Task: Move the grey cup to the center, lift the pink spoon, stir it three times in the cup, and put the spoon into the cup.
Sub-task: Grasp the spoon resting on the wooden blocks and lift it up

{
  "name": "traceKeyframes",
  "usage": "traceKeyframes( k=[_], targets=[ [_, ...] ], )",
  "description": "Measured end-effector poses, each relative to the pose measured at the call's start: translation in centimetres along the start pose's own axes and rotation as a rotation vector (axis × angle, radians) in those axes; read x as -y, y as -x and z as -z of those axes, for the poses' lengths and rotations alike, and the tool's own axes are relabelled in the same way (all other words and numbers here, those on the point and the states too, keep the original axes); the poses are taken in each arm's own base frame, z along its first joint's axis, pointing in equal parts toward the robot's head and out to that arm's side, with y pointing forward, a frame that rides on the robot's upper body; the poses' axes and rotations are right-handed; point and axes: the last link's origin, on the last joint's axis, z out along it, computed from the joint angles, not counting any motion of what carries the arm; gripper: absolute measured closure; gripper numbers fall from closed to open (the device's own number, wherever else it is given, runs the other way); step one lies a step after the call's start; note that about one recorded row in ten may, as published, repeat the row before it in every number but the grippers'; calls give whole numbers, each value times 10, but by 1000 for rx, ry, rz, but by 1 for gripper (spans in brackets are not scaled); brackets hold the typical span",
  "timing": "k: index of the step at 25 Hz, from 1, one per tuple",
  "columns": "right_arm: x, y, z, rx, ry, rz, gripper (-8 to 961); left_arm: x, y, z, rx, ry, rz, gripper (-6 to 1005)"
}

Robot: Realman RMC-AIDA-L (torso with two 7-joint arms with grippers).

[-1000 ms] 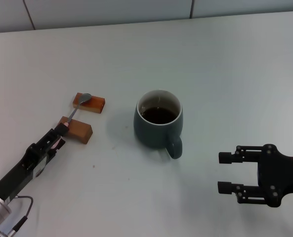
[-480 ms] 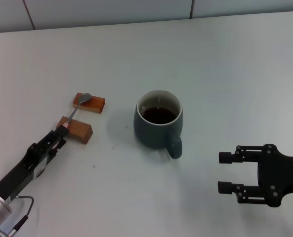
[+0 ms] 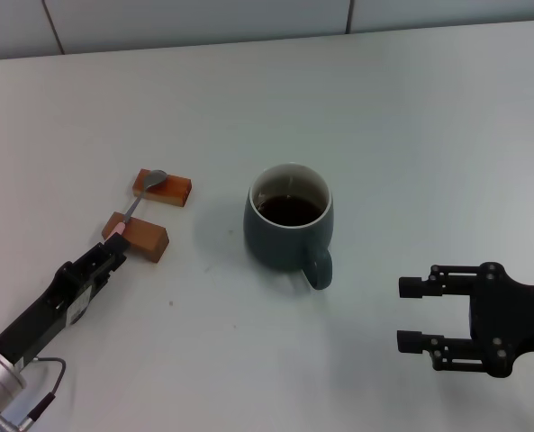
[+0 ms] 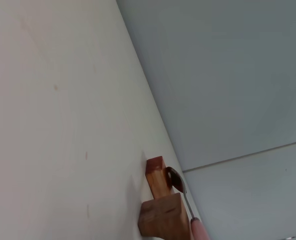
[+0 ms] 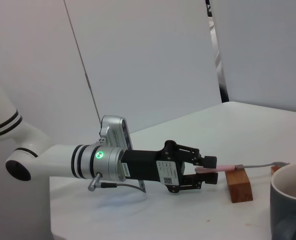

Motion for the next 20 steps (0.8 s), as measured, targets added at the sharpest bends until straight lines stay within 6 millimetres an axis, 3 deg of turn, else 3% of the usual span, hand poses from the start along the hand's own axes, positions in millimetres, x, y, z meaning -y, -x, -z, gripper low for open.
traceKeyframes(
  k=[6,20],
  targets=[
    [0,0,0,1,0,-1,297,0,0,0,0,0,7,647],
    [0,0,-1,-2,2,-1,301,2,-3,0,-22,-13,19,630]
  ],
)
